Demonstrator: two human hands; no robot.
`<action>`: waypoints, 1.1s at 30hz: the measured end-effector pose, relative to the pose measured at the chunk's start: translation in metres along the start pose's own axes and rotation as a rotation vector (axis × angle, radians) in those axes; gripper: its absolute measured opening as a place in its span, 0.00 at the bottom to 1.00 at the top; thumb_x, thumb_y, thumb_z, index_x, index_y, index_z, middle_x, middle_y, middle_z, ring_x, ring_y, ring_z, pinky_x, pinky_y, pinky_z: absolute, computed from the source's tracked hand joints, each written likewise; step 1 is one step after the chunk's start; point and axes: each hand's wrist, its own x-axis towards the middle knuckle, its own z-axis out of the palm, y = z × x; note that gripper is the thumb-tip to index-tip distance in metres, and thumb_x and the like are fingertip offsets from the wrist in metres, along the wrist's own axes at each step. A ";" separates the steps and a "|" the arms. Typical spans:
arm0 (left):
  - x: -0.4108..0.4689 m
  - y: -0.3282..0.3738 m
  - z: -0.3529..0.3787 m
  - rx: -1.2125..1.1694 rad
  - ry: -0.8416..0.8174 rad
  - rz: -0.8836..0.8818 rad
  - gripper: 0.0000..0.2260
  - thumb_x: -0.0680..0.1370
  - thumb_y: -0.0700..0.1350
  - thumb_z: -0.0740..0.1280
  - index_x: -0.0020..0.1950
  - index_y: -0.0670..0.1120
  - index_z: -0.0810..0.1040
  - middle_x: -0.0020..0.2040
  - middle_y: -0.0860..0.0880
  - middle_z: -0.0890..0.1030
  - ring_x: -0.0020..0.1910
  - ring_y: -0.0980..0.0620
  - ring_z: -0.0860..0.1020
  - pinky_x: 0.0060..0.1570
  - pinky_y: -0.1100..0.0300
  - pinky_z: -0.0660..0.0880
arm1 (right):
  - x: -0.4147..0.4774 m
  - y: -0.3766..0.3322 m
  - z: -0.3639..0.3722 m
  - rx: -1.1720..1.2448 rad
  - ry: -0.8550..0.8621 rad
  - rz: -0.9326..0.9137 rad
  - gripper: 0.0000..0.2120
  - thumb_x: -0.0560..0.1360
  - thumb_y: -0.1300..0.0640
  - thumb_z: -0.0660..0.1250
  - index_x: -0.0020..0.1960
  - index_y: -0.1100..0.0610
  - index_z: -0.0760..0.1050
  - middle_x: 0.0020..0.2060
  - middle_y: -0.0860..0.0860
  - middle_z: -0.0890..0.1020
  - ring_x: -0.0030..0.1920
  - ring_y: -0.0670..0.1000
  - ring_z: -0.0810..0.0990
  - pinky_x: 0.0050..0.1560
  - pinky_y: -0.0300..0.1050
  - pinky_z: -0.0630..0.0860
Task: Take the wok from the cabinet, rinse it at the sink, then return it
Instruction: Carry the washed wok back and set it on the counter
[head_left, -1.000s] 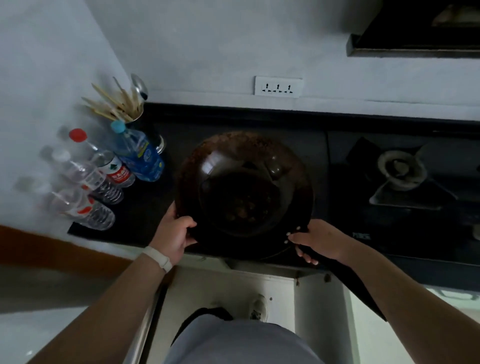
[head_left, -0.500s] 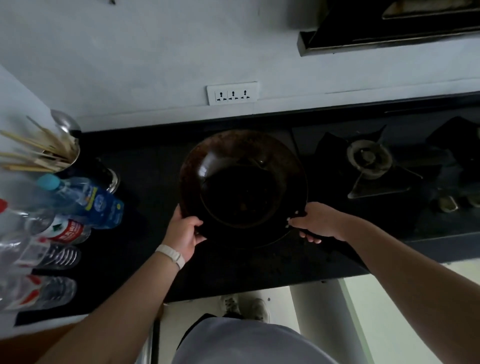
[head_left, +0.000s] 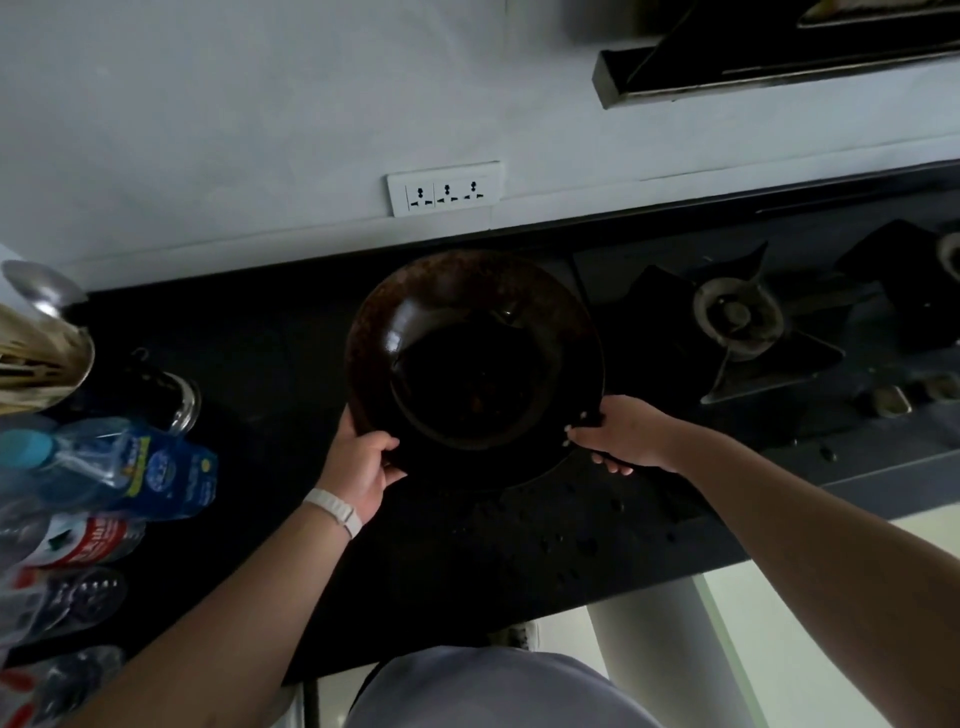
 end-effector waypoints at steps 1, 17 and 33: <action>0.002 0.000 -0.001 -0.003 0.002 -0.006 0.34 0.77 0.28 0.56 0.75 0.60 0.67 0.67 0.47 0.76 0.63 0.41 0.76 0.55 0.39 0.78 | 0.002 0.000 0.000 -0.002 0.002 0.001 0.10 0.80 0.53 0.68 0.45 0.58 0.77 0.31 0.53 0.80 0.27 0.51 0.76 0.28 0.44 0.74; 0.018 -0.004 -0.014 0.071 -0.020 -0.006 0.28 0.79 0.29 0.58 0.71 0.56 0.70 0.66 0.46 0.76 0.63 0.42 0.77 0.56 0.41 0.78 | 0.004 -0.011 -0.003 -0.005 -0.005 0.064 0.11 0.79 0.49 0.69 0.54 0.57 0.78 0.33 0.51 0.82 0.30 0.50 0.80 0.32 0.45 0.78; 0.070 0.060 -0.025 0.697 0.143 0.330 0.24 0.78 0.38 0.63 0.73 0.56 0.71 0.67 0.52 0.77 0.66 0.51 0.75 0.68 0.45 0.71 | -0.001 -0.025 0.007 -0.211 0.433 -0.009 0.35 0.78 0.53 0.69 0.81 0.53 0.57 0.73 0.53 0.73 0.69 0.56 0.75 0.61 0.48 0.76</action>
